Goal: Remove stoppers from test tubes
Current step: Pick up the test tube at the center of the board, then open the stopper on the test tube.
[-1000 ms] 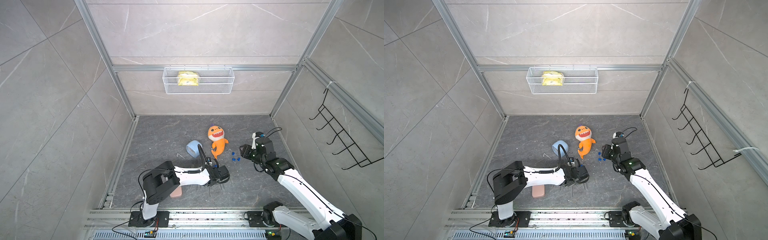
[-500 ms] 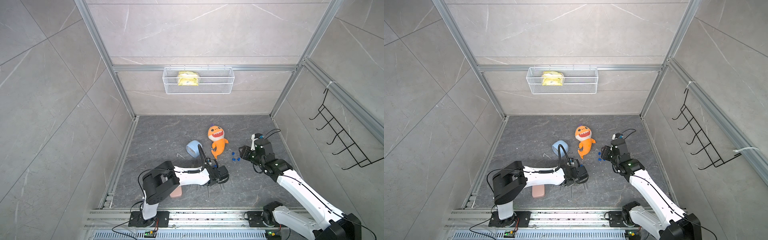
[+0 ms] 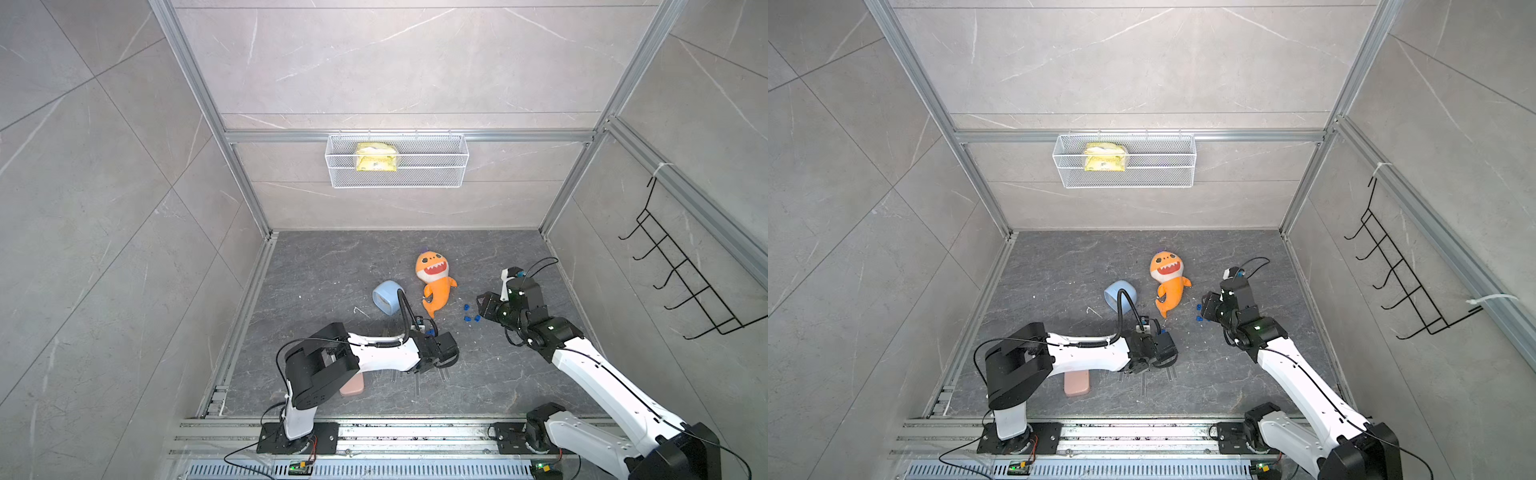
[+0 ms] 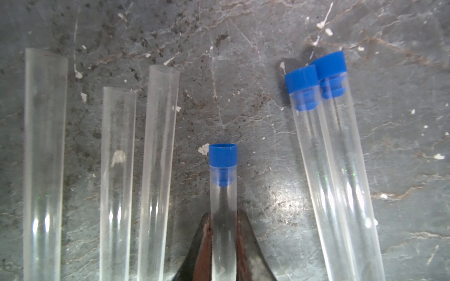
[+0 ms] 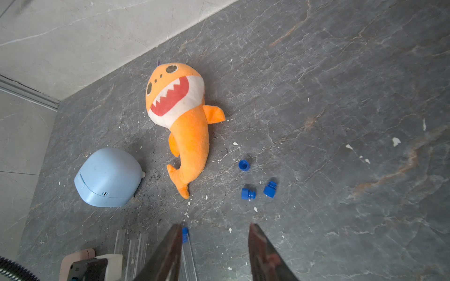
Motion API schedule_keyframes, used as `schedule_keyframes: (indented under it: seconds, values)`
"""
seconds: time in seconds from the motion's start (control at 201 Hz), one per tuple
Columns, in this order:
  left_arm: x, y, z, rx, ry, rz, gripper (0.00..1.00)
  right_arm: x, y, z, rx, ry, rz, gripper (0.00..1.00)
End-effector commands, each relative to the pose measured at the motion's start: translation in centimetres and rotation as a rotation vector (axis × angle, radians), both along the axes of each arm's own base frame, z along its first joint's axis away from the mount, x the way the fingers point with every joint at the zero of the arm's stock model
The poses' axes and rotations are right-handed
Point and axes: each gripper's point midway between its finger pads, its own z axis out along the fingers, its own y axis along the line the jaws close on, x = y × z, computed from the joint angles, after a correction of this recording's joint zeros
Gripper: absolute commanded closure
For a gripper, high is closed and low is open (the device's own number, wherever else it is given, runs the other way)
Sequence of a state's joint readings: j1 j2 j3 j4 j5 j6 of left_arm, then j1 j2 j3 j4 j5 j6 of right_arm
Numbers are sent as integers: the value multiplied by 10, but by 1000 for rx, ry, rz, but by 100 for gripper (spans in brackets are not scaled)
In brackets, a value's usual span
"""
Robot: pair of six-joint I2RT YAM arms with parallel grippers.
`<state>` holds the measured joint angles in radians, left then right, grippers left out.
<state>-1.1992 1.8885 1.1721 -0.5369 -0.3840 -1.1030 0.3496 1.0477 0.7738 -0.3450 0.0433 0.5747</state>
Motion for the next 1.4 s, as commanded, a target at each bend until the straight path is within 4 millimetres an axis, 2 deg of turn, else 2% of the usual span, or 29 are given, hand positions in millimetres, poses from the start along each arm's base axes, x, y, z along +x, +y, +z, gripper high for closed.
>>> schedule_keyframes:
  seconds: [0.0,0.334,0.672,0.826,0.986,1.105,1.394]
  values:
    - [-4,2,13,22,-20,-47,89,6,8,17,13,-41,31,52]
    - [22,-10,98,-97,-268,-146,91,6,15,31,43,-81,69,50]
    - [35,-24,150,-172,-397,-266,91,2,16,53,65,-133,85,50]
    - [43,-29,167,-204,-453,-334,91,3,18,59,67,-143,98,50]
    - [58,-21,178,-221,-510,-372,91,5,24,66,84,-150,119,50]
    - [65,-22,178,-288,-505,-432,92,6,27,75,98,-165,136,50]
    - [73,-35,178,-313,-531,-576,92,3,38,86,164,-220,186,50]
